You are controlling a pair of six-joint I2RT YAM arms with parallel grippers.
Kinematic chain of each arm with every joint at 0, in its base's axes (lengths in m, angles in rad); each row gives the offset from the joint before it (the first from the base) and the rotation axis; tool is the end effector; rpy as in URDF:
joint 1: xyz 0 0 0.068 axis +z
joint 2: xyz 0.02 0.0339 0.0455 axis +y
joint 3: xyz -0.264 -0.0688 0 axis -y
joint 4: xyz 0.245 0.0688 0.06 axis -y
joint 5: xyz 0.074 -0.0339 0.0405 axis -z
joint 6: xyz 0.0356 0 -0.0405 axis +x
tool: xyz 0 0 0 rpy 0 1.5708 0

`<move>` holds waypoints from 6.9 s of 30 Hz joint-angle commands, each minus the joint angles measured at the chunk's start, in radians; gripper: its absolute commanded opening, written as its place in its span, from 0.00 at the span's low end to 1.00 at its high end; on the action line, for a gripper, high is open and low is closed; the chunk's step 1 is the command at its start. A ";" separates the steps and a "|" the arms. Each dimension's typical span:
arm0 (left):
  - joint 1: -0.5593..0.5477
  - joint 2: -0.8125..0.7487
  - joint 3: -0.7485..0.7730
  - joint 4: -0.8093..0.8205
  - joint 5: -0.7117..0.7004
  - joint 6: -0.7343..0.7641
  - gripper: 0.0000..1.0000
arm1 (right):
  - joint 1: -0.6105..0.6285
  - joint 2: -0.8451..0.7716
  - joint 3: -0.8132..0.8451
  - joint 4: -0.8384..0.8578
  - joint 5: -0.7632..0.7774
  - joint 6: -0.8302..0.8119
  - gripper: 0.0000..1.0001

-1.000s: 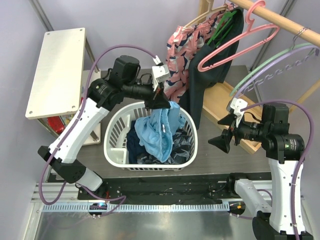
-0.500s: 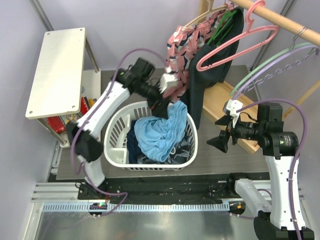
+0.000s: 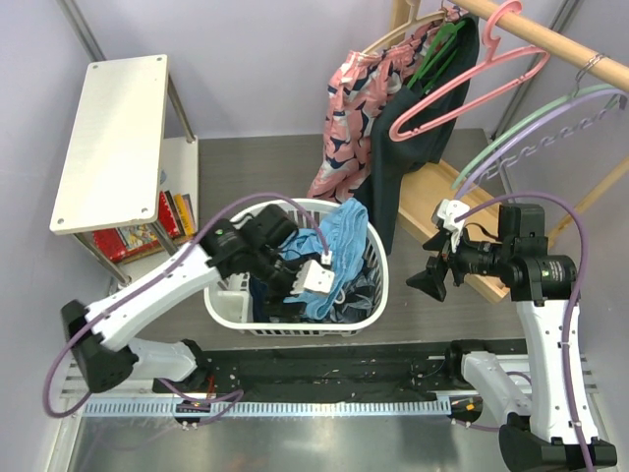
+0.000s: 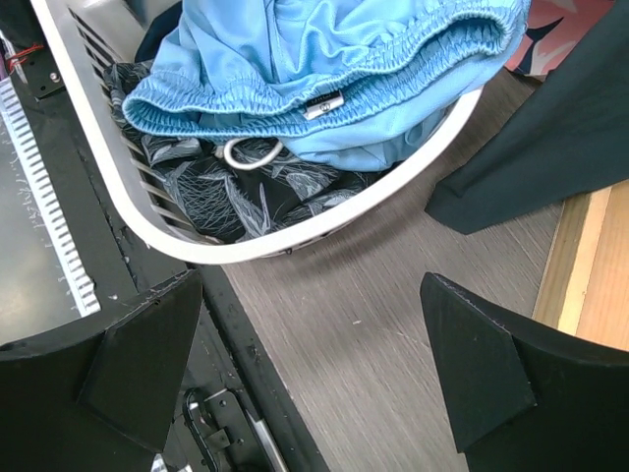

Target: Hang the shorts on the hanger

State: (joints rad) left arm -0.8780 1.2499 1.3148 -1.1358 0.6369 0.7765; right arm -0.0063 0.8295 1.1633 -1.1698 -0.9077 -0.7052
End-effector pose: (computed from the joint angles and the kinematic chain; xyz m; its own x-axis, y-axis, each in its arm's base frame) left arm 0.1284 -0.1878 0.3497 0.1612 0.6879 -0.7077 0.9640 -0.2634 -0.0364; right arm 0.1180 0.0273 0.3740 -0.2250 -0.3976 -0.8895 -0.8803 0.4743 0.0107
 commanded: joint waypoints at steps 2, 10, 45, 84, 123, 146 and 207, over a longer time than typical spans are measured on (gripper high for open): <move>-0.056 0.071 -0.058 0.201 -0.092 0.004 0.74 | 0.006 0.005 0.026 -0.007 0.030 -0.031 0.98; -0.062 0.131 -0.104 0.255 -0.105 0.040 0.64 | 0.032 0.007 0.036 -0.018 0.035 -0.033 0.98; 0.758 -0.086 0.116 0.150 -0.029 -0.428 0.00 | 0.479 0.264 0.030 0.479 0.349 0.038 0.95; 0.771 -0.007 0.158 0.177 -0.016 -0.516 0.00 | 0.552 0.734 0.378 0.522 0.389 -0.199 0.01; 0.769 -0.084 0.536 0.447 0.046 -0.695 0.00 | 0.554 0.454 0.679 0.562 0.463 0.406 0.01; 0.666 -0.084 -0.226 0.217 0.089 -0.220 0.21 | 0.578 0.393 -0.082 0.504 0.497 -0.008 0.25; 0.349 0.025 0.498 0.321 -0.059 -0.546 0.78 | 0.272 0.476 0.365 0.988 1.276 1.834 0.68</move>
State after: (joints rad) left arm -0.5255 1.3060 1.8248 -0.8410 0.5842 0.2028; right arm 0.2737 1.2869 1.5715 -0.3325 0.4133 1.0996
